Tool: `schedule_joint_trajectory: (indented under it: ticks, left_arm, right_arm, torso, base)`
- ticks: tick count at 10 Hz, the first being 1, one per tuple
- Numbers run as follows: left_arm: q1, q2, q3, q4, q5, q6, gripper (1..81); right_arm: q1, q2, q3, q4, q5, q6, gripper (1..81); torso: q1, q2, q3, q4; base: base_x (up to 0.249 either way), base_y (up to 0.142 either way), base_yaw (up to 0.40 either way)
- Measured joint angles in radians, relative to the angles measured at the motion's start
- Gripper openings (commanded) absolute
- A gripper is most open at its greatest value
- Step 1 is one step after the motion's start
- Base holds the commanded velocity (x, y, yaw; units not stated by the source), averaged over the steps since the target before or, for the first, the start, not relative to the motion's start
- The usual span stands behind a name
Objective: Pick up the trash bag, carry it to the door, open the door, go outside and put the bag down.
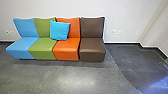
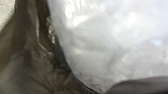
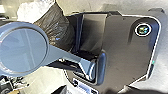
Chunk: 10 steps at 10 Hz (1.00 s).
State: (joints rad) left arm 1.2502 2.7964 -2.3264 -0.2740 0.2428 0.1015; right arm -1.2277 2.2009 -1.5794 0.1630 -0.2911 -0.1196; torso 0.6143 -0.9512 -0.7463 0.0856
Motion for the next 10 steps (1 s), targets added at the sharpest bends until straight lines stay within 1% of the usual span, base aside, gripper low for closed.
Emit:
schedule_joint_trajectory:
  ticks: [3,4,5,6,7,8,10]
  left_arm:
    - [0.05,0.058,-0.062,0.0,-0.008,0.037,1.0]
    - [0.061,0.077,-0.099,0.0,-0.009,0.056,1.0]
    - [0.072,0.093,-0.135,0.0,-0.016,0.068,1.0]
    - [0.091,0.107,-0.163,0.0,-0.017,0.083,1.0]
    - [0.116,0.12,-0.171,0.0,-0.024,0.09,1.0]
    - [0.129,0.129,-0.17,0.0,-0.026,0.101,1.0]
    - [0.124,0.127,-0.172,0.0,-0.031,0.104,1.0]
  right_arm:
    - [-0.027,0.018,-0.039,0.0,0.003,0.0,81.1]
    - [-0.034,0.038,-0.065,0.0,0.014,-0.003,81.1]
    - [-0.047,0.058,-0.089,0.0,0.021,-0.004,81.1]
    - [-0.064,0.076,-0.117,0.0,0.027,-0.007,81.1]
    - [-0.074,0.096,-0.151,0.0,0.035,-0.009,81.1]
    - [-0.078,0.12,-0.181,0.0,0.041,-0.011,81.1]
    - [-0.106,0.177,-0.224,0.0,0.053,-0.013,81.1]
  torso:
    - [-0.068,0.104,0.014,0.0]
    - [-0.092,0.141,0.015,0.0]
    - [-0.114,0.175,0.016,0.0]
    - [-0.131,0.203,0.026,0.0]
    - [-0.148,0.228,0.048,0.0]
    - [-0.168,0.259,0.081,0.0]
    - [-0.214,0.328,0.151,0.0]
  base:
    - [0.0,0.0,0.0]
    - [0.0,0.0,0.0]
    - [0.0,0.0,0.0]
    - [0.0,0.0,0.0]
    - [0.0,0.0,0.0]
    - [0.0,0.0,0.0]
    - [0.0,0.0,0.0]
